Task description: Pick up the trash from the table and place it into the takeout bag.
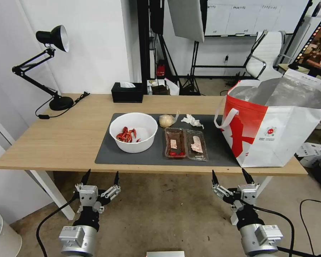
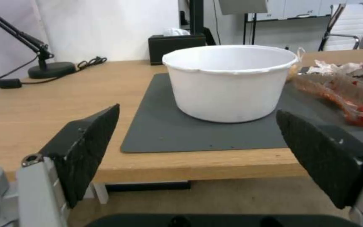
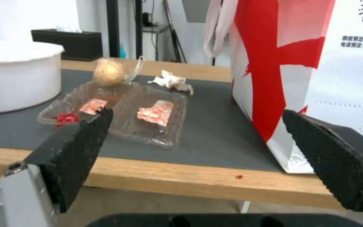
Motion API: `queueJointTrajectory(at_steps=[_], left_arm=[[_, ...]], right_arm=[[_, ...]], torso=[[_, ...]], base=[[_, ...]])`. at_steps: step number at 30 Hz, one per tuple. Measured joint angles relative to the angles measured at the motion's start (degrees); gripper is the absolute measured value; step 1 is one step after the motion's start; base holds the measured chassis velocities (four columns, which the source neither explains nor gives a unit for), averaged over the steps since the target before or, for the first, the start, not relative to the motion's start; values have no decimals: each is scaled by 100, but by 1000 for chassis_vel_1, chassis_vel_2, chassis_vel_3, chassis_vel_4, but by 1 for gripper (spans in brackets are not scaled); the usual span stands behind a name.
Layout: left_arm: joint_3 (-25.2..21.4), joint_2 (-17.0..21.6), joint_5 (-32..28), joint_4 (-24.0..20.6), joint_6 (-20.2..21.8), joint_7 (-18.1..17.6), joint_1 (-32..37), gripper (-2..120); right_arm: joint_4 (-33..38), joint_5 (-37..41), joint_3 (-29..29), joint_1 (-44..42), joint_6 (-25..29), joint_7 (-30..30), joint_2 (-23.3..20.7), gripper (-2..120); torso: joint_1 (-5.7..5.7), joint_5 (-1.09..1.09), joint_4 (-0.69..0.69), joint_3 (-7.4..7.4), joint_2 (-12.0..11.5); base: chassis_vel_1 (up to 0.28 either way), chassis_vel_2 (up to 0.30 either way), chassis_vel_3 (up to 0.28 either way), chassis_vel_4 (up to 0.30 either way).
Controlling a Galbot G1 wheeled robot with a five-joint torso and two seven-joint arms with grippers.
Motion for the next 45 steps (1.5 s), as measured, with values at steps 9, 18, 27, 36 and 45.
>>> queueJointTrajectory(at_steps=[9, 18, 27, 36, 45], left_arm=[[0, 0, 0, 0, 0, 0, 0, 100], [23, 47, -56, 0, 39, -60, -41, 100], [621, 1176, -1322, -50, 1053, -1448, -1116, 100], [894, 1575, -1577, 59, 1003, -1844, -1542, 100], [891, 1565, -1511, 92, 978, -1769, -1512, 100]], right_arm=[[0, 0, 0, 0, 0, 0, 0, 100], [23, 170, 62, 28, -171, -17, -168, 100], [372, 1622, 645, 338, -1663, -283, -1574, 100], [274, 1873, 577, 440, -1494, -317, -1629, 100], [209, 1869, 522, 480, -1445, -323, -1612, 100]], torso=[[0, 0, 0, 0, 0], [0, 1, 0, 0, 0], [0, -2, 1, 1, 0], [1, 1, 0, 1, 0], [1, 0, 0, 0, -1]], base=[[0, 0, 0, 0], [0, 0, 0, 0], [0, 0, 0, 0], [0, 0, 0, 0], [0, 0, 0, 0]])
